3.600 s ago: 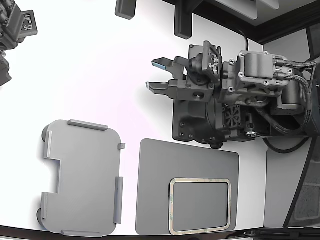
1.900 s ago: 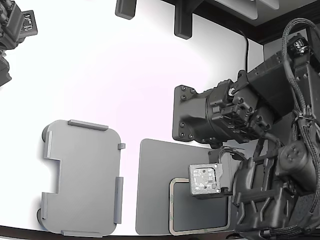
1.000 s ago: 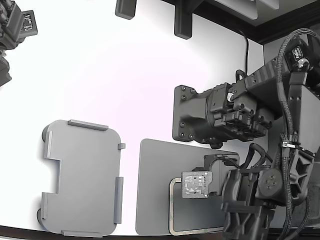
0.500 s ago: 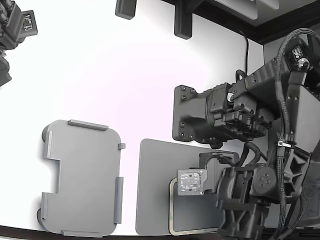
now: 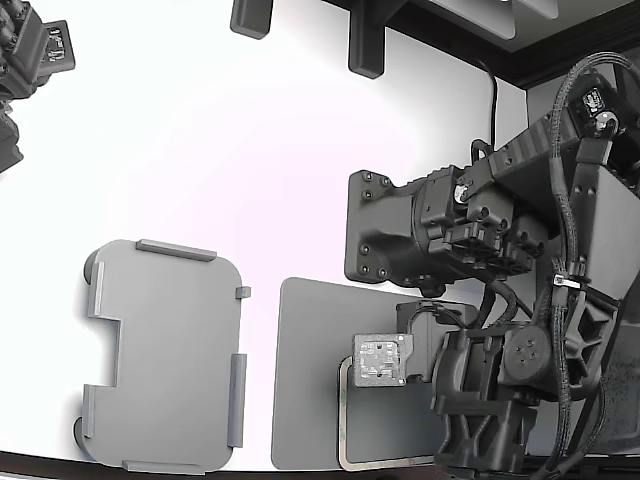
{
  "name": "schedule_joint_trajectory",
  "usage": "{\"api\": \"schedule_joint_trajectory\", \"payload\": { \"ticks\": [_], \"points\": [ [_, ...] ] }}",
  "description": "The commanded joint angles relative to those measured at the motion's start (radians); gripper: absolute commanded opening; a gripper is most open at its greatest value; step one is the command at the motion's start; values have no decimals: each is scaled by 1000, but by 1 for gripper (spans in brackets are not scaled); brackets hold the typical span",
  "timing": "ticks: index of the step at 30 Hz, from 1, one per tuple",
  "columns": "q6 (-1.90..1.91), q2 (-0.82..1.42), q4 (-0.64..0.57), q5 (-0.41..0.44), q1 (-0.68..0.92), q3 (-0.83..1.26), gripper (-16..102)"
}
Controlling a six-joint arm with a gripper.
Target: Move top rectangular frame to the holder.
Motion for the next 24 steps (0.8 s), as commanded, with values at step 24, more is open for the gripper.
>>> {"api": "schedule_joint_trajectory", "payload": {
  "ticks": [24],
  "points": [
    [426,-97,359,77,-236,-687,-11]
  ]
}}
